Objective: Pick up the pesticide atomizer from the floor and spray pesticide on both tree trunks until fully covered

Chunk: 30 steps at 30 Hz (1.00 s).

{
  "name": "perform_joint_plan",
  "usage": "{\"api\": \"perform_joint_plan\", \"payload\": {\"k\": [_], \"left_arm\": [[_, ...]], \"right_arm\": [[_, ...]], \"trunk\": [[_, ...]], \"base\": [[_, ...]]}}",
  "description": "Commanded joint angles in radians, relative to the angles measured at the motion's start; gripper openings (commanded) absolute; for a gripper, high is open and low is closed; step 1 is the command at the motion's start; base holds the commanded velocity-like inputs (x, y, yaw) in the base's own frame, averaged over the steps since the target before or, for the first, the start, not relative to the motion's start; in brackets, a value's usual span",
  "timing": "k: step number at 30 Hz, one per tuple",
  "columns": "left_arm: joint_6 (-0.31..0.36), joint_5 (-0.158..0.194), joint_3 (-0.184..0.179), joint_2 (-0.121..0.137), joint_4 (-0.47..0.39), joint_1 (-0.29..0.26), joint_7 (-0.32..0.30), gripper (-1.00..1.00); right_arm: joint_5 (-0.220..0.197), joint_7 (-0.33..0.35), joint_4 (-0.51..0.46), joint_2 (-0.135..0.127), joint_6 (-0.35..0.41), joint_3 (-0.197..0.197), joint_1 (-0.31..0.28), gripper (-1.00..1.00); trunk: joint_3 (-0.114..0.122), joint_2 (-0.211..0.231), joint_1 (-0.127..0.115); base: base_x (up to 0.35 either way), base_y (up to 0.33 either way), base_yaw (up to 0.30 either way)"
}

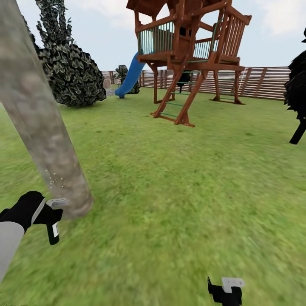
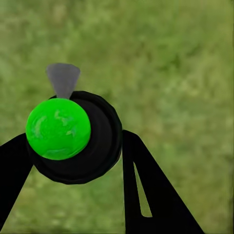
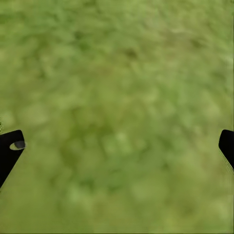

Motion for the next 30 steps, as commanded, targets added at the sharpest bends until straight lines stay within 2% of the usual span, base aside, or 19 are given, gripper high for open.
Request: {"api": "perform_joint_plan", "payload": {"k": [1,6,14,30], "left_arm": [[0.004,-0.011,0.005,-0.001,-0.001,-0.001,-0.008,-1.00],[0.002,-0.011,0.006,-0.003,-0.001,-0.001,-0.008,-1.00],[0.002,-0.008,0.007,-0.004,-0.003,-0.001,-0.008,-1.00],[-0.009,-0.008,0.007,-0.007,-0.002,-0.001,-0.008,-1.00]], "right_arm": [[-0.004,-0.006,-0.001,0.000,-0.001,0.009,0.000,1.00],[-0.004,-0.005,-0.001,0.000,-0.001,0.009,0.000,1.00],[-0.004,-0.006,0.000,0.001,-0.001,0.009,0.000,1.00],[-0.004,-0.006,0.000,0.000,-0.001,0.009,0.000,1.00]], "trunk": [[-0.001,0.000,0.000],[-0.001,0.000,0.000],[-0.001,0.000,0.000],[-0.001,0.000,0.000]], "base": [[0.275,-0.148,0.277],[0.246,-0.088,0.277],[0.039,-0.011,0.269],[0.180,-0.197,0.013]]}}
